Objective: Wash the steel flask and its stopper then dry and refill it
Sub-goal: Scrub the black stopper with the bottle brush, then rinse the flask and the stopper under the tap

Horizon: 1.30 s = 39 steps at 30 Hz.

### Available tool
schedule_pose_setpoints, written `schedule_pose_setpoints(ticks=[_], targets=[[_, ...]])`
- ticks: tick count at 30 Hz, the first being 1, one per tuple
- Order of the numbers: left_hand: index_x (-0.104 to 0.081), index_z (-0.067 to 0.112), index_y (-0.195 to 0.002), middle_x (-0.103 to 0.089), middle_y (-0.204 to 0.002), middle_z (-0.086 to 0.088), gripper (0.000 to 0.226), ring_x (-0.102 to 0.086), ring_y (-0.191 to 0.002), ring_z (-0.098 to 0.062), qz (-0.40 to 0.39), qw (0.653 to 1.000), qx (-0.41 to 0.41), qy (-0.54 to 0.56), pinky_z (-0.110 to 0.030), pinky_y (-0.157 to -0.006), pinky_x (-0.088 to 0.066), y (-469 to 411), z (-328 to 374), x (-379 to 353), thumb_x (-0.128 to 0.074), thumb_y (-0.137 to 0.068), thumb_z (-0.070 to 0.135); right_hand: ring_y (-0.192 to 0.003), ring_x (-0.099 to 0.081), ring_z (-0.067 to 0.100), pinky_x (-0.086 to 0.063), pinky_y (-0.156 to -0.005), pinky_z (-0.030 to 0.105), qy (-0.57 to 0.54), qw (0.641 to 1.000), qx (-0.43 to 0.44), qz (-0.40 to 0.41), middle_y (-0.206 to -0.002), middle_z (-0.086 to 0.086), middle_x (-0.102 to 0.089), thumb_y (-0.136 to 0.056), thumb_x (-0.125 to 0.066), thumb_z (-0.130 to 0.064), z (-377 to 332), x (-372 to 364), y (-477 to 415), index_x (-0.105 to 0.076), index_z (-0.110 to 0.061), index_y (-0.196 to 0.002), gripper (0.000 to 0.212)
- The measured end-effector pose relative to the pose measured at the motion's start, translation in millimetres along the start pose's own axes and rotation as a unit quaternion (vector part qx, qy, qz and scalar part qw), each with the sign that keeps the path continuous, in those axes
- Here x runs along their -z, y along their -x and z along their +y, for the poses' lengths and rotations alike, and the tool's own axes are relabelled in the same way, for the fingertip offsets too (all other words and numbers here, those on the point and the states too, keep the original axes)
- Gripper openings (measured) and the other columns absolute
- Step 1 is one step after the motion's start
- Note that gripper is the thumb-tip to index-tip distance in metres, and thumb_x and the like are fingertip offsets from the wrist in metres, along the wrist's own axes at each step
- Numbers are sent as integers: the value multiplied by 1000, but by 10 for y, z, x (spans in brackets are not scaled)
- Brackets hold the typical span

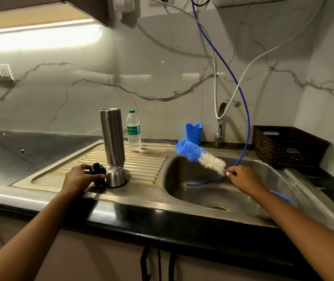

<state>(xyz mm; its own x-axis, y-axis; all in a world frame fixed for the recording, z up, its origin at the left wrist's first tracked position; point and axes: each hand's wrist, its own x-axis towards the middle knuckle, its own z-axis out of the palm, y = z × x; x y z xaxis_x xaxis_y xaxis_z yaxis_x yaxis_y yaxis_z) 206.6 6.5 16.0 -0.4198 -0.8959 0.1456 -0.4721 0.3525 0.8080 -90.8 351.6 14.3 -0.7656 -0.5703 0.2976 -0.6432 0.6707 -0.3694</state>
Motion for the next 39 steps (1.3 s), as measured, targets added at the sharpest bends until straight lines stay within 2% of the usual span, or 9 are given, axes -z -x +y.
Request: schedule_pose_setpoints(ticks=[4,8,12,15,21,25,29,35,39], targets=[[-42,11,-141,-55,-132,-19,78,-55,-114,-32,8,1000,10,2,-41,-95,-44,114,103,97,-80,-73,9,-83,-56,13,-37,-62,20,-21,1000,-2,7,-105,7,-68,-95,-52,-20,-12,9,-8,-62,-16,-121,28],[-53,10,-131,-59,-125,-16,55,-58,-109,-34,183,961,-206,-12,-45,-92,-47,399,400,-68,-74,-80,10,-88,-59,19,-35,-67,24,22,997,-1,77,-106,9,-67,-95,-51,-22,-75,140,-38,-63,-15,-118,27],[-53,21,-130,-53,-132,-9,49,-50,-119,-30,33,950,-304,-64,-43,-97,-43,380,881,-670,-69,-85,26,-86,-64,26,-33,-63,27,149,972,26,182,-99,9,-69,-97,-45,-24,-243,332,-228,-62,-17,-115,26],[-45,24,-138,-43,-142,-8,55,-38,-130,-28,-65,953,-262,-138,-41,-104,-36,98,1118,-1148,-64,-87,36,-78,-62,23,-35,-59,27,206,963,8,176,-94,7,-67,-96,-46,-21,-401,440,-573,-61,-14,-112,23],[-25,27,-149,-24,-155,-8,65,-19,-143,-31,-128,926,-197,-297,-52,-110,-27,-387,1138,-1737,-47,-93,53,-101,-59,23,-40,-72,31,367,925,-29,89,-110,11,-61,-91,-56,-15,-844,786,-1331,-55,-6,-118,28],[-22,36,-148,-17,-158,-4,68,-14,-144,-33,-188,918,-161,-310,-55,-111,-22,-588,1011,-1869,-43,-89,62,-105,-58,24,-43,-77,31,504,861,6,65,-112,9,-59,-87,-62,-14,-1102,956,-1687,-54,-7,-119,34],[-28,37,-146,-24,-155,-6,63,-21,-141,-33,-215,911,-158,-316,-52,-110,-26,-693,1003,-1912,-47,-90,59,-114,-54,28,-43,-86,35,531,845,39,54,-124,9,-56,-85,-62,-11,-1238,1027,-2075,-54,-8,-121,37],[-30,41,-144,-27,-154,-2,60,-26,-139,-29,-207,904,-158,-339,-53,-110,-29,-745,967,-1969,-42,-90,63,-121,-45,30,-20,-110,43,600,775,122,156,-123,9,-58,-96,-45,-13,-1333,924,-2631,-58,-11,-119,27],[-27,41,-145,-23,-156,0,61,-21,-141,-29,-211,900,-156,-350,-55,-111,-26,-744,968,-1987,-39,-90,63,-121,-41,29,-11,-115,51,630,733,156,202,-121,9,-58,-95,-47,-17,-1280,795,-2954,-60,-11,-118,27]])
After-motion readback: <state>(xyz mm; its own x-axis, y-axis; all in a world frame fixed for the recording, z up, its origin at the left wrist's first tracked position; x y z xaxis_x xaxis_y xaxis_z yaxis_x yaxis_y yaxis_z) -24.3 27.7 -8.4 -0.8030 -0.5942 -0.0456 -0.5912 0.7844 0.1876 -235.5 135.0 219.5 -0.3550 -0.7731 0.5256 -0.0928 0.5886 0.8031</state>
